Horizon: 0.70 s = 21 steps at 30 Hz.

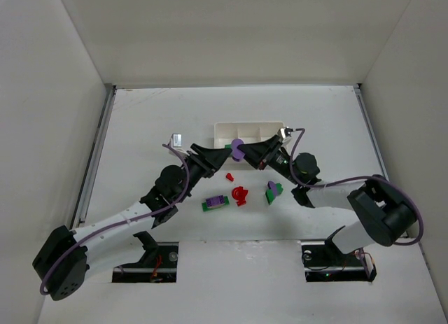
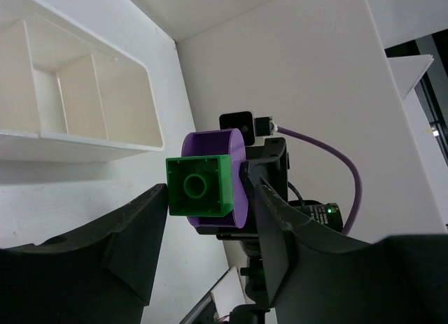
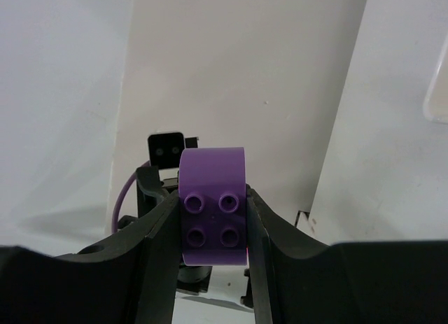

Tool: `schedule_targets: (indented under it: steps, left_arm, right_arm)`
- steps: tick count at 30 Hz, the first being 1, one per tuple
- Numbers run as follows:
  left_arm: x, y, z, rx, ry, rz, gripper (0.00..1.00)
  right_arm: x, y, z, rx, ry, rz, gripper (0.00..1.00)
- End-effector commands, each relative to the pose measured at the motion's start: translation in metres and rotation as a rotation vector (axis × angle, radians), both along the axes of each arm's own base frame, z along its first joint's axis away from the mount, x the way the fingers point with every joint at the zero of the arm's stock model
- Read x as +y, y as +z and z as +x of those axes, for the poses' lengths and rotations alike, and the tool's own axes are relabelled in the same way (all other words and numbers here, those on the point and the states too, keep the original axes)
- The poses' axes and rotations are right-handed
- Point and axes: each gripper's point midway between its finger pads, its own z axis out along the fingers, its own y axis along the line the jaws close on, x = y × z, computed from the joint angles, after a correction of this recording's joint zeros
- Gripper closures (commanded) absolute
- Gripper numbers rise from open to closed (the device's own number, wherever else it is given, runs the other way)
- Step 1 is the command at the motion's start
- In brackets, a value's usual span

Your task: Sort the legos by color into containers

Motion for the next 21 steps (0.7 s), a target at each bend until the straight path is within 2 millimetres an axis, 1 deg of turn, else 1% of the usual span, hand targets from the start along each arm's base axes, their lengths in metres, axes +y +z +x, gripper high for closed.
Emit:
schedule_targets:
  steps: [1, 10, 12, 15, 17, 21]
  left_arm:
    - [-0.0007, 0.0275, -0.003, -0.068, -0.012, -0.081, 0.52]
    - [-0.001, 0.0293, 0.0006, -0.088, -0.003, -0.104, 0.55]
    - [-0.0019, 0.0294, 0.0015, -0.087, -0.003, -0.103, 0.57]
    - [-0.0012, 0.0286, 0.0025, -0.09, 0.0, -0.095, 0.62]
    - [-0.0004, 0.0295, 0.0027, -0.094, 0.002, -0.095, 0.67]
    - [0.002, 0.0329, 0.0022, -0.11, 0.007, -0.092, 0.79]
  right_arm:
    - [0.0017, 0.0318, -0.0062, -0.081, 0.03, 0.104, 0.72]
    - [0.0068, 0.025, -0.0071, -0.035, 0.083, 0.168, 0.73]
    - [0.0088, 0.0257, -0.0075, -0.035, 0.089, 0.172, 0.73]
    - [0.0111, 0.0295, -0.009, -0.044, 0.1, 0.176, 0.73]
    - [0.0113, 0.0311, -0.0095, -0.049, 0.103, 0.178, 0.73]
    - [0.0107, 0.0282, -0.0093, -0.043, 0.101, 0.173, 0.73]
